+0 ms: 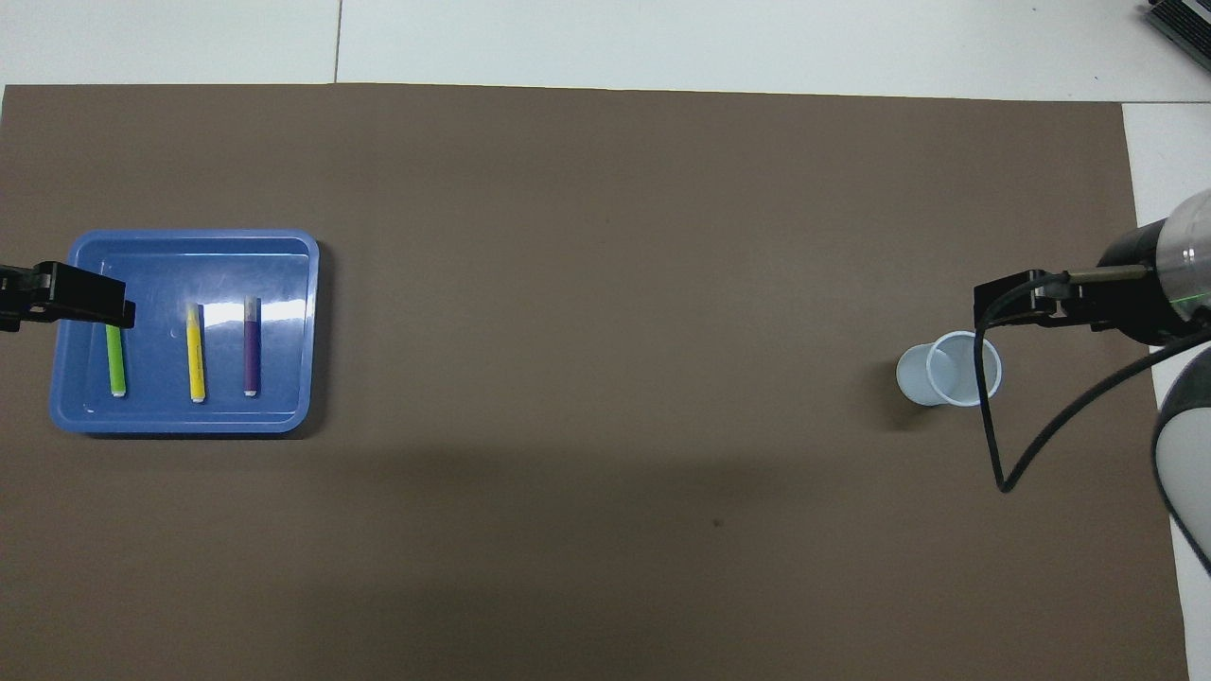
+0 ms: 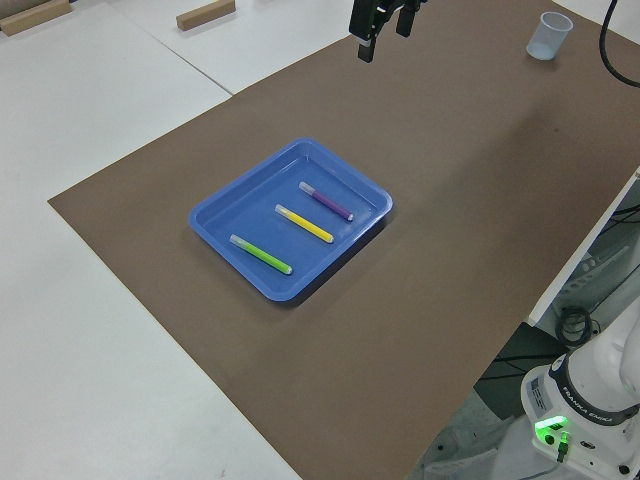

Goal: Transfer and insert pens with both arms

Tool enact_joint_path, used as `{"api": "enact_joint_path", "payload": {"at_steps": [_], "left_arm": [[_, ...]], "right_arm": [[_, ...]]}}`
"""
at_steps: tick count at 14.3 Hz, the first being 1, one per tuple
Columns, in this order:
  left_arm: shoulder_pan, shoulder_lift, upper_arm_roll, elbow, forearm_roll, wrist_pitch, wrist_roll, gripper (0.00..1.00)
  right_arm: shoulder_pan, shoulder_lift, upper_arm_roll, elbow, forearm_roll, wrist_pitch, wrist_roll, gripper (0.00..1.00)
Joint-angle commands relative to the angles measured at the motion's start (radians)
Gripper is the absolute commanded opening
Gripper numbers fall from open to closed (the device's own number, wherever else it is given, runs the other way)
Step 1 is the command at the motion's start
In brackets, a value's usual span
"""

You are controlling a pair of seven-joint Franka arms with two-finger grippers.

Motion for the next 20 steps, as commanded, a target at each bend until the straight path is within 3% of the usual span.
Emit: {"api": "enact_joint_path", "payload": {"at_steps": [1,20], "left_arm": [[0.010,0.012,-0.004,0.029,-0.008,-0.024,-0.007,1.00],[0.016,0.014,0.003,0.025,0.001,0.016,-0.007,1.00]], "right_arm": [[-0.008,-0.009,0.004,-0.010,-0.008,0.007,0.006,1.00],[-0.008,-0.009,0.004,-0.010,-0.008,0.007,0.006,1.00]]}}
